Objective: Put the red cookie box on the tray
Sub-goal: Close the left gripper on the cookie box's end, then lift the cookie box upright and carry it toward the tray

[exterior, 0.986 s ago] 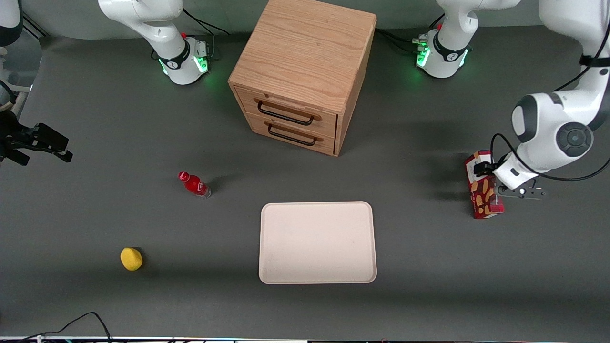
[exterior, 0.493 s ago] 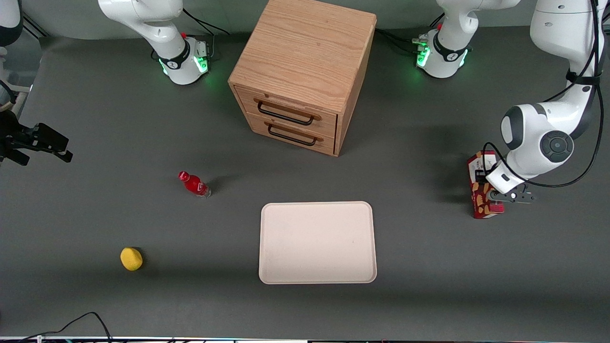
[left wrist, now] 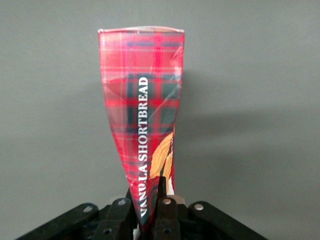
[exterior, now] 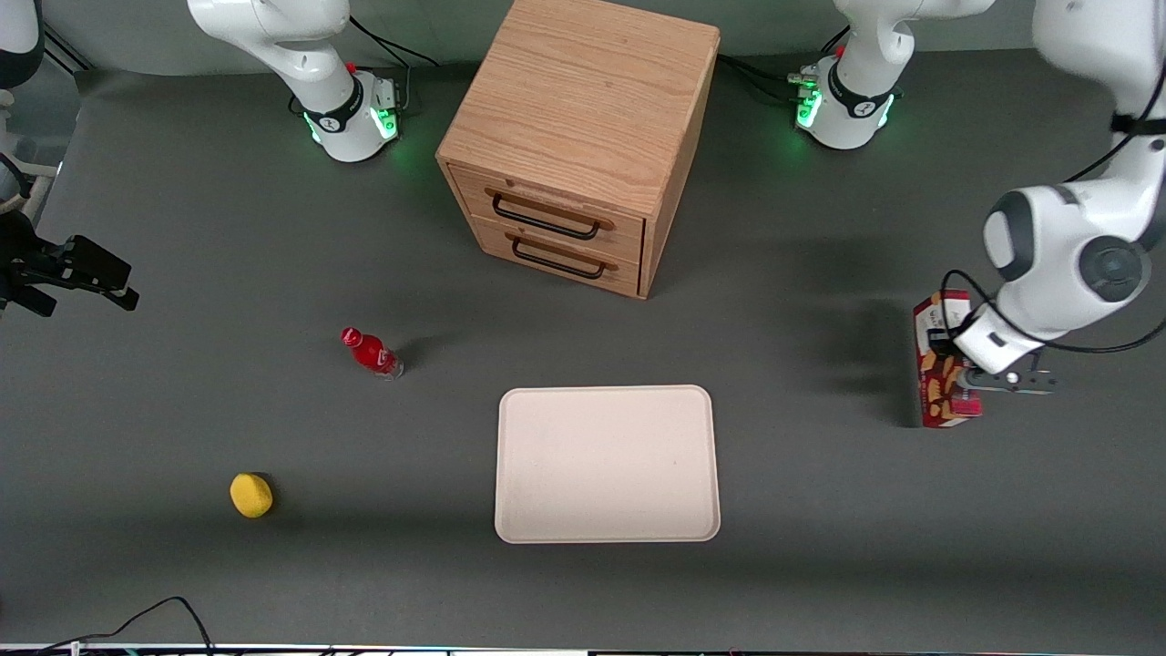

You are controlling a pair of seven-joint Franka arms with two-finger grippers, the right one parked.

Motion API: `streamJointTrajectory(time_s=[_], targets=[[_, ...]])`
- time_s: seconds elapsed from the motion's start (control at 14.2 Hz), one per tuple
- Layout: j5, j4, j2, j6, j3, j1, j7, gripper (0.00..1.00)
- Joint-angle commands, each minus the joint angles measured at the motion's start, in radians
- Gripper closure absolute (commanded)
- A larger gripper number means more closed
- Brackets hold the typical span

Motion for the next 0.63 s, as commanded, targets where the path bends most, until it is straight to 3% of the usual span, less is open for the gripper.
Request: streamJointTrajectory(time_s=[0.0,0.21,0.56], targets=[[-0.008,0.314,-0.045,-0.393,-0.053,0.0,-0.054,1.0],[-0.009,0.636,0.008,-0.656,-0.149,0.0,-0.195,1.0],[-0.012,0.718,0.099,-0.654,-0.415,0.0,-0.597,1.0]])
